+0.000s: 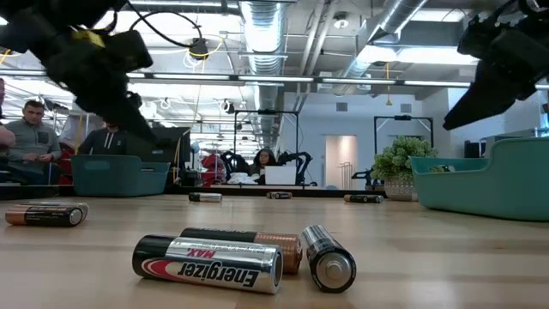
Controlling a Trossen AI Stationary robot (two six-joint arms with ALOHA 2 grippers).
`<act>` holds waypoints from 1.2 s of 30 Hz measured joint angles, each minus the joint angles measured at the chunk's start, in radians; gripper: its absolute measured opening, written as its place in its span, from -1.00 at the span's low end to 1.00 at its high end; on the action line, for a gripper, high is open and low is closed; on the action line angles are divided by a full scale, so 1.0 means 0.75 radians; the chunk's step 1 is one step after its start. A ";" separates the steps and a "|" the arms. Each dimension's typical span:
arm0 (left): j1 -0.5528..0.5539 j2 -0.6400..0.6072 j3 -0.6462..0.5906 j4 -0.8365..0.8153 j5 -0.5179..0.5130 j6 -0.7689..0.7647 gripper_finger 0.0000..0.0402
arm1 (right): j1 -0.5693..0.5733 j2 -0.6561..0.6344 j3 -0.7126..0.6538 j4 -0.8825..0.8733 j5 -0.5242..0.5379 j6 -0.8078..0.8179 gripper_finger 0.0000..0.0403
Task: Sort batteries
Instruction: Put the black-silver battery into the blue bin
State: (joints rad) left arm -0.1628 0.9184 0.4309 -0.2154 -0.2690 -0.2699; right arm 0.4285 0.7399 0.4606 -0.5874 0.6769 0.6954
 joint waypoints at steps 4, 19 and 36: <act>-0.101 0.000 0.000 -0.048 0.089 -0.018 -0.30 | 0.004 0.001 0.000 0.002 0.002 -0.007 -0.05; -0.462 0.025 0.001 -0.148 0.109 -0.180 -0.14 | 0.002 0.001 0.000 0.008 0.038 -0.052 -0.06; -0.591 0.394 0.002 0.008 0.033 -0.341 0.09 | 0.002 0.001 0.000 0.008 0.043 -0.065 -0.06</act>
State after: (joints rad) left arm -0.6061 1.2137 0.4324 -0.2096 -0.2444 -0.5256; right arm 0.4297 0.7403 0.4606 -0.5814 0.7088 0.6464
